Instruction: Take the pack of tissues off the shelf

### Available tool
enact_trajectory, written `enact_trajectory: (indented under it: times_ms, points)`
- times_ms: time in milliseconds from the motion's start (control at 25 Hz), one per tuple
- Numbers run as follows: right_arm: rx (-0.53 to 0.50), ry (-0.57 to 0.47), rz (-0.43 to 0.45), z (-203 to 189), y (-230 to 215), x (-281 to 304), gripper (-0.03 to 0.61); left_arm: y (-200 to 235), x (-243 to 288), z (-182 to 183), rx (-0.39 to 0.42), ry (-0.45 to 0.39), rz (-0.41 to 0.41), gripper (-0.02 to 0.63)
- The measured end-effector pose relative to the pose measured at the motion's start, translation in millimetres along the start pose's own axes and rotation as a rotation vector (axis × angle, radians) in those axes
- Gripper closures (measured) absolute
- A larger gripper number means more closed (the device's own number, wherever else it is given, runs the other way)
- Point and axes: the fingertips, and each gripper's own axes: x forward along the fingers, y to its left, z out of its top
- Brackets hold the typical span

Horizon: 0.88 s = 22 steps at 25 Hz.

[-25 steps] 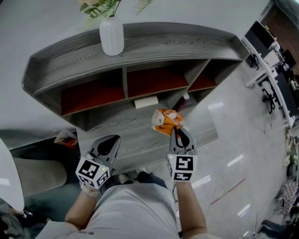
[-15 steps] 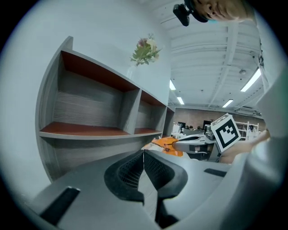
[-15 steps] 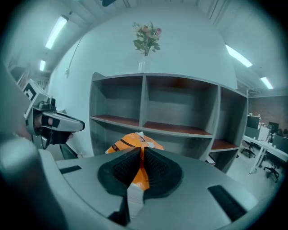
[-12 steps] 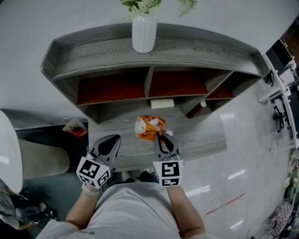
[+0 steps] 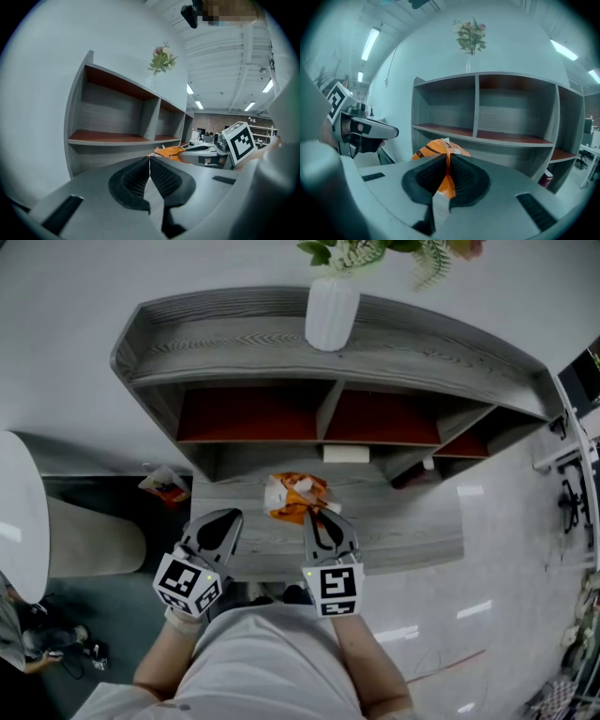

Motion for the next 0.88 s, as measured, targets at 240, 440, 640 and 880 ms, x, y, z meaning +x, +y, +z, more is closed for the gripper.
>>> enact_trajectory:
  times_ms: [240, 440, 640, 880]
  points:
    - [-0.018, -0.004, 0.04, 3, 13, 7, 0.546, 9, -6, 1, -0.003, -0.008, 0.03, 0.596]
    - [-0.028, 0.0, 0.054, 3, 19, 10, 0.546, 12, -8, 2, -0.004, -0.01, 0.043, 0.595]
    - [-0.029, 0.001, 0.056, 3, 21, 8, 0.546, 12, -9, 2, -0.005, -0.014, 0.047, 0.595]
    - [-0.029, 0.006, 0.05, 0, 18, 5, 0.546, 10, -7, 1, 0.001, -0.018, 0.037, 0.595]
